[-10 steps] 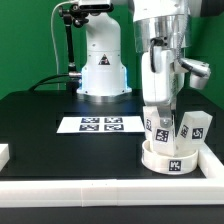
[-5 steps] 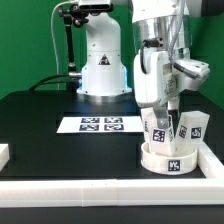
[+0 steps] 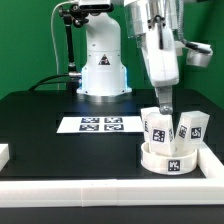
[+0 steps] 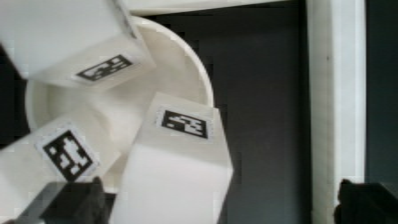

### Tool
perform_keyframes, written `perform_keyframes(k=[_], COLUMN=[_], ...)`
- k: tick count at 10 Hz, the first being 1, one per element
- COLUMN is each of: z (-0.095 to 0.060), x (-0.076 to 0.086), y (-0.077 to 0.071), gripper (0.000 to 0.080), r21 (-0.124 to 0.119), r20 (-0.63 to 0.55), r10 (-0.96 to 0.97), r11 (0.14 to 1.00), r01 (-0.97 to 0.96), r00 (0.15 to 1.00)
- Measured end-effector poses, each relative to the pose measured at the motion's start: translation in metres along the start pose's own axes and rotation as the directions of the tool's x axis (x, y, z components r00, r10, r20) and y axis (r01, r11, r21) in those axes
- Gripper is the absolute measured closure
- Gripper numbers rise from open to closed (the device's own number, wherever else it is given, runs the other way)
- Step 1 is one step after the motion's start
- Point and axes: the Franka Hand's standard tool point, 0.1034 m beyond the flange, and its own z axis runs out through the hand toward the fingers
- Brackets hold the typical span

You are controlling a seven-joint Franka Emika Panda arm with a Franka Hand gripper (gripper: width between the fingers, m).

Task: Assemble stool

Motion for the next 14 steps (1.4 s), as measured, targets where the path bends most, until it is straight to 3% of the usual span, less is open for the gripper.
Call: perform_keyframes(k=[2,3,4,6,10,14], z=[0.0012,0.0037,0.0021,0.0000,0.0003,-0.0001], x=[-0.0004,-0.0040,-0.0040,-0.0071,-0.0056,-0.0017], y=[0.0011,0.0037,0.0008,-0.0029,-0.0027,-0.0026], gripper=[0.0151,0.0151,0.0151,0.0151,0.0151,0.0151], r21=[-0.009,-0.063,-0.064,-0.088,-0.088,-0.083], r20=[-0.003,-0.016,-0.015,-0.008,0.016,0.051], r10=[-0.155,-0.305,-0.419,-0.625,-0.811,-0.981], r11=[0.988,0.951,0.907,0.778,0.581,0.184], r01=[0.155,0.304,0.417,0.622,0.809,0.979], r00=[0.988,0.952,0.908,0.781,0.584,0.189])
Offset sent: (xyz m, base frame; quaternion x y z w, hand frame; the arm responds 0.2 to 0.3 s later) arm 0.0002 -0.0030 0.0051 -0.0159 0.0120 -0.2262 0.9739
